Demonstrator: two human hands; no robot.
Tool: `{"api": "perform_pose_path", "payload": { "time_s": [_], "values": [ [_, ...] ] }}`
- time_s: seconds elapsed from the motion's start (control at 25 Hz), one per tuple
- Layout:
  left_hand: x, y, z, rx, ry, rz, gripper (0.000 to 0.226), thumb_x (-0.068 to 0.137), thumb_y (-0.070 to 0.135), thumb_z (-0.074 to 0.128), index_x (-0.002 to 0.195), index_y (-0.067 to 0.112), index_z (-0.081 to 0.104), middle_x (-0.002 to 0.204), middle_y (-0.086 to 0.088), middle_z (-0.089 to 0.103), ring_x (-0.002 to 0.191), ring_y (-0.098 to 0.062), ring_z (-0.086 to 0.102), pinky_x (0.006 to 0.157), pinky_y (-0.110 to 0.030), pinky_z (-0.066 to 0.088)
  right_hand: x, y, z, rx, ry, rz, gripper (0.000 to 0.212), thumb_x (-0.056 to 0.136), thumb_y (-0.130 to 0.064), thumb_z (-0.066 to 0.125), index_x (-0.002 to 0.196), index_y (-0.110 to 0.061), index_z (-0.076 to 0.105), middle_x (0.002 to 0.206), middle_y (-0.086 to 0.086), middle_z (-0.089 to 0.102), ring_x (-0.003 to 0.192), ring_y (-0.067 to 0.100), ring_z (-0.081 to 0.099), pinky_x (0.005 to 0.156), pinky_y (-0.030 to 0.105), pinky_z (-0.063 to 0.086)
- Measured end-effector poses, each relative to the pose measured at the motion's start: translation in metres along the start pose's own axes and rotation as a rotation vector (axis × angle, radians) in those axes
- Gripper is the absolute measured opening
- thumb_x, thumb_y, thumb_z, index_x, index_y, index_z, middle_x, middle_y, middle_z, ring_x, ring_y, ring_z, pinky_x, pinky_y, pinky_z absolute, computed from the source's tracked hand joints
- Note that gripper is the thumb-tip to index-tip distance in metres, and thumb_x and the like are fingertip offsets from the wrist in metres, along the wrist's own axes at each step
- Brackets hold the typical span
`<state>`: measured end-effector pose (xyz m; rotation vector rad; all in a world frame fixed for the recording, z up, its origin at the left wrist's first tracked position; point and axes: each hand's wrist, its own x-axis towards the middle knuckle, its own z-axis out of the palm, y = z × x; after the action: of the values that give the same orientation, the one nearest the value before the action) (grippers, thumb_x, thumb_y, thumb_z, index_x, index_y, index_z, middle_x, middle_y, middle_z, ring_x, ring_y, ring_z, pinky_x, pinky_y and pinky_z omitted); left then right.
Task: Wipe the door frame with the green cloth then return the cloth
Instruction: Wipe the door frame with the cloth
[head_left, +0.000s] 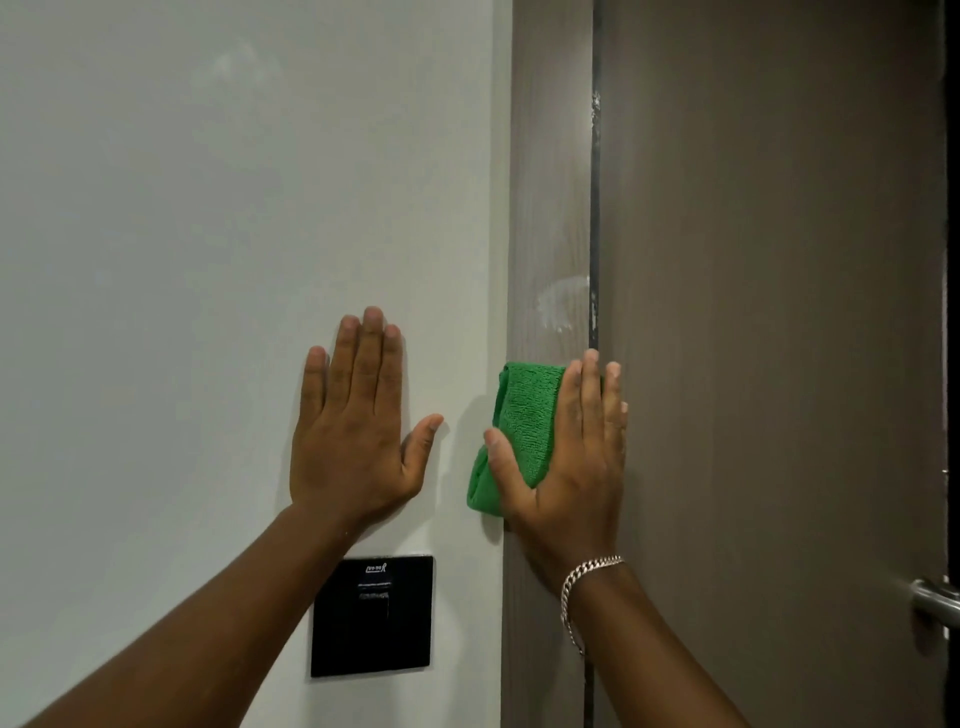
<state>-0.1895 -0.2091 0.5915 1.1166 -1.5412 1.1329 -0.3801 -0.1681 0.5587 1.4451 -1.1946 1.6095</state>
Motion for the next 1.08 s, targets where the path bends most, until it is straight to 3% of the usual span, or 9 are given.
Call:
{"api": "perform_pose_path", "payload": {
  "time_s": [0.12,0.2,0.32,0.52,0.76,0.96,1.08],
  "values": [
    [-0.001,0.0,0.001,-0.007,-0.001,0.006,0.084,0.094,0.057,0.024,0.156,0.006,0.003,0.167,-0.016,0.002,0.155,-0.031,0.001,0.125,-0.052,0.009,-0.019,0.007,-0.001,-0.04,-0.041,-0.078,0.084,0.095,-0.065,0.036,0.156,-0.009,0.02,0.167,0.008,0.014,0.157,0.025,0.003,0.128,0.039,0.001],
    [-0.001,0.0,0.002,-0.006,-0.004,0.006,0.084,0.094,0.057,0.024,0.156,0.006,0.003,0.167,-0.015,0.002,0.155,-0.031,0.001,0.125,-0.051,0.009,-0.043,0.018,-0.002,-0.077,-0.051,-0.153,0.08,0.098,-0.062,0.035,0.155,-0.006,0.025,0.166,0.01,0.018,0.157,0.027,0.007,0.128,0.043,0.006],
    [-0.002,0.001,0.001,-0.02,-0.004,0.008,0.084,0.094,0.057,0.027,0.156,0.006,0.004,0.167,-0.016,0.003,0.155,-0.031,0.001,0.125,-0.051,0.009,-0.045,0.022,-0.002,-0.036,0.022,-0.087,0.078,0.097,-0.057,0.039,0.151,-0.001,0.031,0.163,0.014,0.026,0.155,0.029,0.014,0.127,0.047,0.015],
    [-0.001,0.0,0.001,-0.028,-0.014,-0.003,0.085,0.093,0.057,0.025,0.156,0.006,0.002,0.167,-0.015,0.001,0.155,-0.03,0.0,0.125,-0.052,0.011,0.032,-0.004,0.004,0.07,0.093,0.031,0.08,0.093,-0.056,0.046,0.152,-0.003,0.031,0.163,0.012,0.027,0.155,0.027,0.015,0.127,0.043,0.012],
    [-0.002,0.001,0.0,-0.015,-0.013,0.004,0.085,0.093,0.055,0.029,0.156,0.004,0.004,0.167,-0.017,0.003,0.155,-0.031,0.002,0.125,-0.053,0.013,0.006,0.025,-0.005,-0.132,-0.034,-0.333,0.079,0.097,-0.057,0.04,0.153,-0.002,0.028,0.164,0.014,0.025,0.156,0.029,0.014,0.128,0.047,0.012],
    [-0.002,0.001,0.0,-0.023,-0.014,-0.002,0.086,0.092,0.055,0.031,0.156,0.003,0.005,0.167,-0.017,0.003,0.155,-0.031,0.001,0.125,-0.053,0.013,0.04,0.014,-0.001,-0.073,0.056,-0.152,0.077,0.097,-0.054,0.037,0.152,-0.001,0.029,0.164,0.015,0.025,0.155,0.03,0.014,0.128,0.046,0.012],
    [-0.002,0.0,0.002,-0.023,-0.009,0.002,0.086,0.092,0.056,0.03,0.156,0.003,0.006,0.167,-0.017,0.003,0.155,-0.031,0.001,0.125,-0.052,0.012,0.076,0.0,0.003,-0.094,0.061,-0.228,0.071,0.099,-0.051,0.037,0.154,-0.007,0.028,0.164,0.013,0.026,0.156,0.029,0.014,0.128,0.046,0.012]
  ]
}}
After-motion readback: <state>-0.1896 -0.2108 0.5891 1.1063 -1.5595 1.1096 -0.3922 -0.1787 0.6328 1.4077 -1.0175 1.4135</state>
